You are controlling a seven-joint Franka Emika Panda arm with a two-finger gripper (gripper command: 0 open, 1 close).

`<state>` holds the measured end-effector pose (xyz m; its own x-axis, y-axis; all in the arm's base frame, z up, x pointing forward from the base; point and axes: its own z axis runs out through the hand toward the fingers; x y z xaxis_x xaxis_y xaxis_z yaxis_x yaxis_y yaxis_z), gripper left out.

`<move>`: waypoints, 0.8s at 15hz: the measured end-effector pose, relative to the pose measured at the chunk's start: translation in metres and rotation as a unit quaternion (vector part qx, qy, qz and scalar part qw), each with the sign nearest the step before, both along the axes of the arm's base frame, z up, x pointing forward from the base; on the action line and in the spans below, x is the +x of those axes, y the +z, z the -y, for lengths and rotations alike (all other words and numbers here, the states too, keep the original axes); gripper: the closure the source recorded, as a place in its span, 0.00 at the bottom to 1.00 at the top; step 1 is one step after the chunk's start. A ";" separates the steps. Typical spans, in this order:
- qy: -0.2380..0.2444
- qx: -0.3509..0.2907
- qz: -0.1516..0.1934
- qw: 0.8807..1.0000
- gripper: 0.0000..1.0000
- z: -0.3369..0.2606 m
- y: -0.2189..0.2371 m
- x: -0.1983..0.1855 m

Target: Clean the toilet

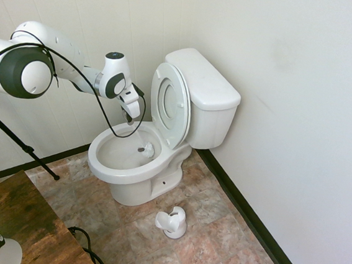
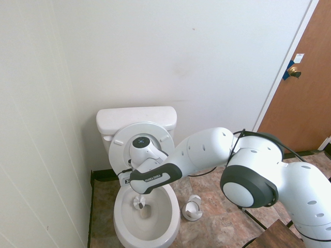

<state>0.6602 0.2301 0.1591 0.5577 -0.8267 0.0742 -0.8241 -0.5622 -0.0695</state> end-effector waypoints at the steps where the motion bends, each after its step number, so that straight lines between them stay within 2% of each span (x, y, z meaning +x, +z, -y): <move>1: 0.002 0.000 -0.001 1.000 1.00 -0.011 0.002 0.000; 6: 0.003 -0.003 -0.008 1.000 1.00 -0.031 0.027 -0.007; 12: 0.017 -0.021 -0.011 1.000 1.00 -0.010 0.133 -0.067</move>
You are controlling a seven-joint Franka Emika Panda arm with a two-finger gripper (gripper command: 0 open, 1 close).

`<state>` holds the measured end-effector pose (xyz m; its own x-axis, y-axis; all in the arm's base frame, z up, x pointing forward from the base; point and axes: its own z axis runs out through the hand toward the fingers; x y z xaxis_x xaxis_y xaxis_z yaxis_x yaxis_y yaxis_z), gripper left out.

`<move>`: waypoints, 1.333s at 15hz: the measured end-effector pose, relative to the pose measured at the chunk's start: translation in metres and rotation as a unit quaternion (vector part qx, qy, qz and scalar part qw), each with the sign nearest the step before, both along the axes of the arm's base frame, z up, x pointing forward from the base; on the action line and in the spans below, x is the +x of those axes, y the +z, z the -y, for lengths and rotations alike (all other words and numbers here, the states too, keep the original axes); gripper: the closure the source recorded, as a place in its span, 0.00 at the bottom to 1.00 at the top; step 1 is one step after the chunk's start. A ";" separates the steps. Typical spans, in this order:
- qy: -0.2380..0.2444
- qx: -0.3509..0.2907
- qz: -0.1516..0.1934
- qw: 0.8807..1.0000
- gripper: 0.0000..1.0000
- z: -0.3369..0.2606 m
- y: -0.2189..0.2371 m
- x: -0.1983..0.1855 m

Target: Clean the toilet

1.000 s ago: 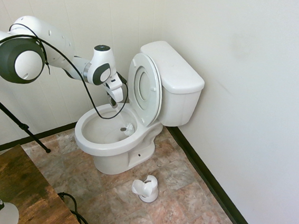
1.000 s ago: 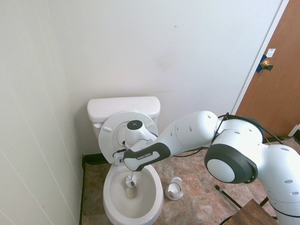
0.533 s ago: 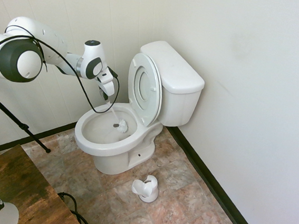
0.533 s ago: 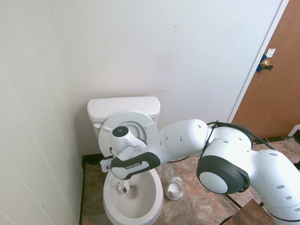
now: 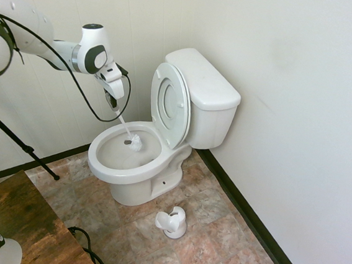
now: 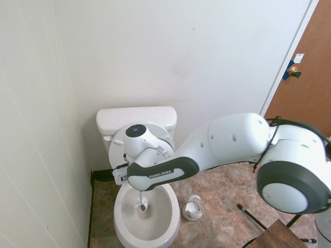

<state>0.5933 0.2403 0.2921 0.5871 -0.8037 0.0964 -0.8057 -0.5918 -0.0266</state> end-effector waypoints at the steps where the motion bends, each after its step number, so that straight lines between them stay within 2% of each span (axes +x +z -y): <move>1: -0.003 0.000 0.003 1.000 1.00 0.011 0.018 -0.010; 7: -0.051 0.013 0.038 0.998 1.00 0.121 0.127 -0.062; 10: -0.088 0.016 0.041 0.995 1.00 0.192 0.148 -0.078; 14: -0.134 0.010 0.016 0.991 1.00 0.255 0.115 -0.075; 20: -0.169 0.019 -0.032 0.985 1.00 0.311 0.014 -0.059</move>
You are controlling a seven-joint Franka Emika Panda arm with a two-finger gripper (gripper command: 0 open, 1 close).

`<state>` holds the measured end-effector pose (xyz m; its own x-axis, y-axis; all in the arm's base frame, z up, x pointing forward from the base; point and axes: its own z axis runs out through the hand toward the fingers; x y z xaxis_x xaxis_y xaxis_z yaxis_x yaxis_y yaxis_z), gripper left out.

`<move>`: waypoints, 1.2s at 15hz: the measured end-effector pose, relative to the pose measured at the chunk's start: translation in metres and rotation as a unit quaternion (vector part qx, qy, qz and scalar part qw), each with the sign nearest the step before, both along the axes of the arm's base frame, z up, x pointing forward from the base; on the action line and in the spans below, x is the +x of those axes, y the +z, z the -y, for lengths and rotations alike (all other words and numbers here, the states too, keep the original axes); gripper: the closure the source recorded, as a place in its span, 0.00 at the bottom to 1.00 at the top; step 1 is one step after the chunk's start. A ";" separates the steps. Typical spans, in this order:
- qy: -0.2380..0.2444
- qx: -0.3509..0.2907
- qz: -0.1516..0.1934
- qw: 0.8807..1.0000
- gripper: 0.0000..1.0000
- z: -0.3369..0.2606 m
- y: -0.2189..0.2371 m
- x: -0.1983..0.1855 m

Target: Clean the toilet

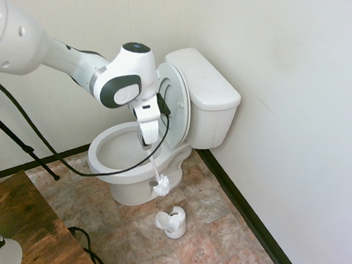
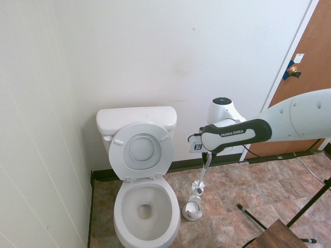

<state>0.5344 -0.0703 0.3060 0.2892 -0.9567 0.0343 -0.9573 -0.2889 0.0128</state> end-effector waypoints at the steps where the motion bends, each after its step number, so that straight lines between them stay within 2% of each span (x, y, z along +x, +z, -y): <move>1: -0.006 0.005 -0.008 1.000 1.00 0.010 -0.016 0.003; 12: -0.049 0.063 -0.069 0.994 1.00 0.081 -0.181 0.059; 18: -0.073 0.084 -0.098 0.989 1.00 0.115 -0.256 0.084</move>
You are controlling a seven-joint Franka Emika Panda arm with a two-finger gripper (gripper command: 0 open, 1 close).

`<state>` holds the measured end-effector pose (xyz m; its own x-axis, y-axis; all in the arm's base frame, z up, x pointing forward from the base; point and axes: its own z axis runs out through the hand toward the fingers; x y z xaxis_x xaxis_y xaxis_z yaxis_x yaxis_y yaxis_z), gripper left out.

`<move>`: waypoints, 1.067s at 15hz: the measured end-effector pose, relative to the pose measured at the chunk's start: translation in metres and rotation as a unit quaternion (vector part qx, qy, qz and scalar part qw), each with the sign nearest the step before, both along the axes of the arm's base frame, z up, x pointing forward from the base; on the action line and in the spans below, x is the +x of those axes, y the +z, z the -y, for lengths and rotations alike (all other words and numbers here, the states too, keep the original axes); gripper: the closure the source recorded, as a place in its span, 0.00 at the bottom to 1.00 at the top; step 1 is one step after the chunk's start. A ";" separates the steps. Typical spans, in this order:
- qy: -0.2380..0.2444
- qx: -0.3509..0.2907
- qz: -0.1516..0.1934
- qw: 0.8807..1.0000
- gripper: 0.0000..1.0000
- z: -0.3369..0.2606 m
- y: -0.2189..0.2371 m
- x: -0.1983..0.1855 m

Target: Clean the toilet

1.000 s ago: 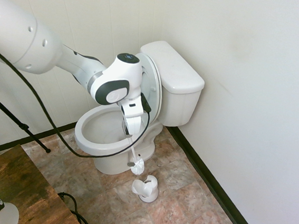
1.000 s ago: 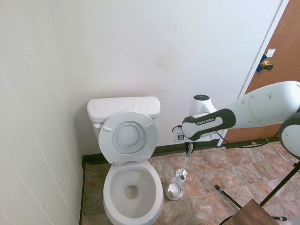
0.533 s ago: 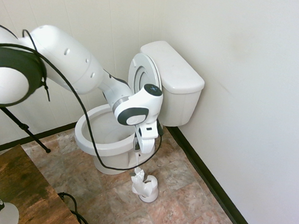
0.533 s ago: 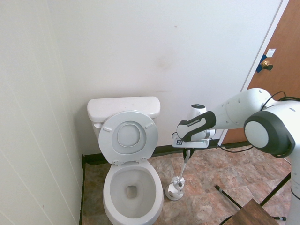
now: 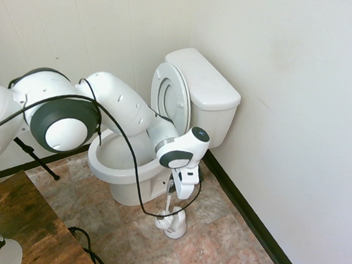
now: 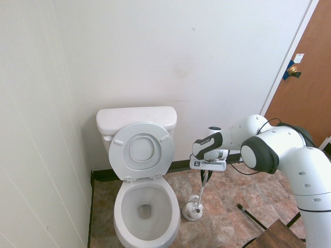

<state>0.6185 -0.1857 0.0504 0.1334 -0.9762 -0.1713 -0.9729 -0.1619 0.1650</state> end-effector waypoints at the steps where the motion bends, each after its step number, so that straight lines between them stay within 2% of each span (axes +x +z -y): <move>1: -0.003 0.003 -0.002 1.000 1.00 0.003 -0.009 0.004; 11: -0.007 0.023 -0.030 0.999 1.00 0.016 -0.070 0.035; 16: -0.014 0.027 -0.044 0.999 1.00 0.014 -0.078 0.050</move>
